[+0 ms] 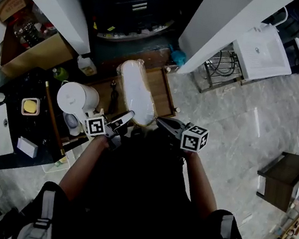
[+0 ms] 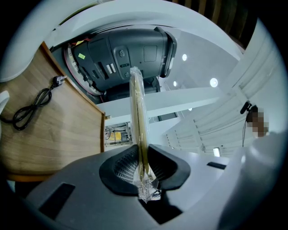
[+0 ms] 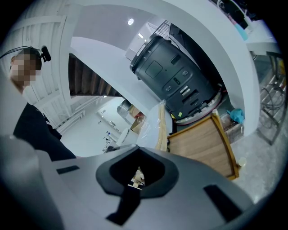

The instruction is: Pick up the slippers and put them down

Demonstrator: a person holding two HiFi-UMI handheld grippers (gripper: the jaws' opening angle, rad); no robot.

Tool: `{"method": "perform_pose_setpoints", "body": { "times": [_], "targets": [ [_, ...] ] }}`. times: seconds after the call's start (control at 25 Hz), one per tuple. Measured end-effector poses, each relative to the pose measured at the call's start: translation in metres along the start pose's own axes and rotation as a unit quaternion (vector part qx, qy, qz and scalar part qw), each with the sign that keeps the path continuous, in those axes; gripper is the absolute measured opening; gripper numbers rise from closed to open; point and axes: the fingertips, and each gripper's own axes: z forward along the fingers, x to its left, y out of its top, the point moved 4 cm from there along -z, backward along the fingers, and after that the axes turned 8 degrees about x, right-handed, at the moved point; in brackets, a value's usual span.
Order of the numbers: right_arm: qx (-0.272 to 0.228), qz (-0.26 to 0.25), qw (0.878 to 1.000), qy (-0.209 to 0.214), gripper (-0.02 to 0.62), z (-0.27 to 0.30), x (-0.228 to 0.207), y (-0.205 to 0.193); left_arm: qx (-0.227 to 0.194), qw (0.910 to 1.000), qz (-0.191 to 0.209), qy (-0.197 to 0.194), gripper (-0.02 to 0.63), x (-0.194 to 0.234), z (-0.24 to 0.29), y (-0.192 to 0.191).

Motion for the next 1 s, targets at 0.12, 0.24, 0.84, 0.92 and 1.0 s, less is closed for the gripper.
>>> {"method": "perform_pose_setpoints", "body": {
  "times": [0.12, 0.24, 0.84, 0.92, 1.0],
  "targets": [
    [0.003, 0.001, 1.000, -0.003, 0.008, -0.001, -0.001, -0.002, 0.004, 1.0000, -0.005, 0.002, 0.071, 0.005, 0.002, -0.002],
    [0.007, 0.002, 1.000, -0.004, 0.008, -0.002, -0.001, -0.003, 0.007, 0.9999, -0.012, 0.008, 0.071, 0.011, 0.003, -0.004],
    [0.014, 0.010, 1.000, -0.006, 0.008, -0.009, -0.007, -0.010, 0.019, 0.9992, 0.017, 0.031, 0.072, 0.025, 0.011, -0.006],
    [0.011, 0.014, 1.000, -0.007, 0.008, -0.011, -0.008, -0.011, 0.019, 0.9990, 0.019, 0.036, 0.072, 0.028, 0.011, -0.005],
    [0.011, 0.017, 1.000, -0.008, 0.008, -0.012, -0.009, -0.012, 0.019, 0.9990, 0.016, 0.038, 0.072, 0.030, 0.012, -0.005]
  ]
}}
